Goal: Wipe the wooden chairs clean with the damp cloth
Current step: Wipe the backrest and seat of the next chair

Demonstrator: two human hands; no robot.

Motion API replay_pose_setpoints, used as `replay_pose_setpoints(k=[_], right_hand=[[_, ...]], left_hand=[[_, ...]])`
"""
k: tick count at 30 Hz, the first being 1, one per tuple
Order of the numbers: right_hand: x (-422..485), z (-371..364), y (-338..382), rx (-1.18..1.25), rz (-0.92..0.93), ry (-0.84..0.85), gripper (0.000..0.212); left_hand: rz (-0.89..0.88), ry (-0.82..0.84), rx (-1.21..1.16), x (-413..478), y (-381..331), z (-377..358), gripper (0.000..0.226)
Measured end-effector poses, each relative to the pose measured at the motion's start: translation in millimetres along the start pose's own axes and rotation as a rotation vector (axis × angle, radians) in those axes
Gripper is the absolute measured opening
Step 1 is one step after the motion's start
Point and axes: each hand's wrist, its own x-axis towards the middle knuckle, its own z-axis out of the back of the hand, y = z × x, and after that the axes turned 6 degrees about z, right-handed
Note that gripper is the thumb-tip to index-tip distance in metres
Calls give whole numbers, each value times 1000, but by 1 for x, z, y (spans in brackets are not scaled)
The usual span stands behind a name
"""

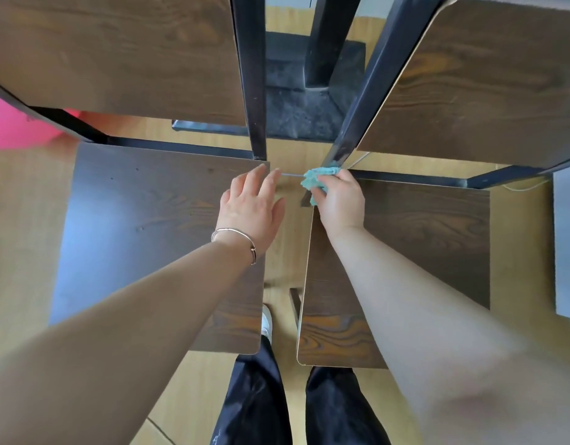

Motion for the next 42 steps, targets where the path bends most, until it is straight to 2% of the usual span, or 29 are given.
replay_pose_setpoints(k=[3, 5, 9, 12, 14, 18, 21, 26, 29, 33, 37, 42], right_hand=[[4, 9, -1, 20, -142, 92, 18], [1, 14, -5, 40, -170, 153, 16], [-25, 41, -14, 201, -223, 132, 14], [-44, 85, -15, 321, -244, 40, 12], [-49, 125, -11, 341, -192, -49, 11], [-35, 213, 15, 345, 81, -346, 10], [-11, 253, 37, 307, 237, -514, 19], [11, 247, 47, 237, 294, -581, 25], [11, 237, 49, 295, 319, -654, 31], [15, 228, 55, 326, 266, -737, 25], [18, 223, 60, 446, 164, -744, 34], [19, 212, 57, 353, 263, -788, 29]], left_hand=[[1, -13, -9, -1, -9, 8, 50], [0, -24, -2, -1, -16, 16, 50], [0, -42, -1, -4, -29, 28, 49], [14, -55, -7, -10, -40, 34, 50], [23, -65, -21, -15, -51, 38, 50], [27, -108, -65, -23, -76, 49, 50], [23, -126, -80, -27, -91, 56, 49], [24, -136, -71, -32, -103, 59, 50], [23, -140, -67, -34, -102, 56, 50], [36, -131, -75, -35, -95, 50, 50], [32, -137, -83, -34, -89, 46, 50], [34, -120, -78, -27, -81, 41, 51]])
